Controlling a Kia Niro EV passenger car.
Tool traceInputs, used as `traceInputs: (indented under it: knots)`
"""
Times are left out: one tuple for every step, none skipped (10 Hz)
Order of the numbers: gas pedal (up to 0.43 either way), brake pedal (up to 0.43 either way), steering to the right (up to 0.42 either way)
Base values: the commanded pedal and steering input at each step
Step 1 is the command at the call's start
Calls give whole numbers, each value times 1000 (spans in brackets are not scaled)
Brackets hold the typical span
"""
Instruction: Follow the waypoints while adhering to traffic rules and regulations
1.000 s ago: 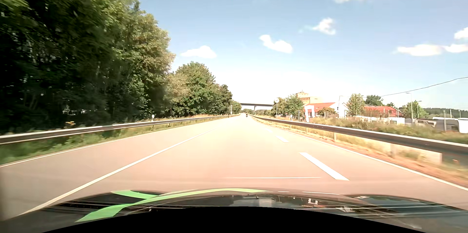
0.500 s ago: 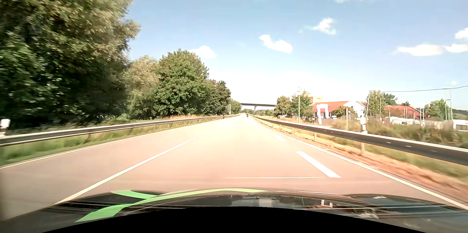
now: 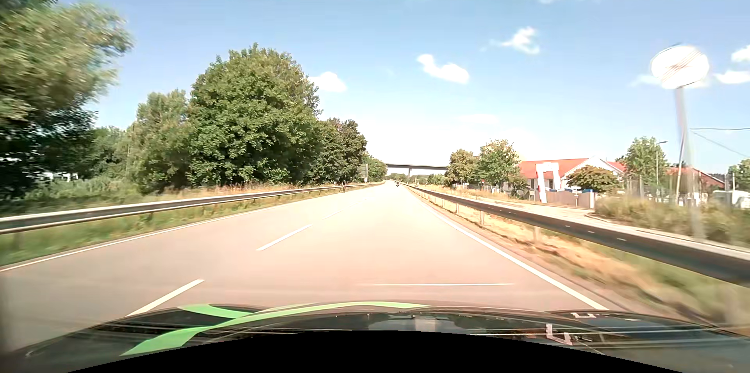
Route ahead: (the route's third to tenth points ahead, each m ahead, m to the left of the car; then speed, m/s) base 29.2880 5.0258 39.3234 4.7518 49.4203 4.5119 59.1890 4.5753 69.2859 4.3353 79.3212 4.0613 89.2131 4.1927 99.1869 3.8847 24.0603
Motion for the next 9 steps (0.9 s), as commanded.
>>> traceInputs:
  knots:
    - [287, 0, -1]
    - [280, 0, 0]
    - [280, 0, -1]
    - [280, 0, -1]
    - [287, 0, -1]
    - [287, 0, -1]
    - [311, 0, -1]
    - [311, 0, -1]
    - [311, 0, -1]
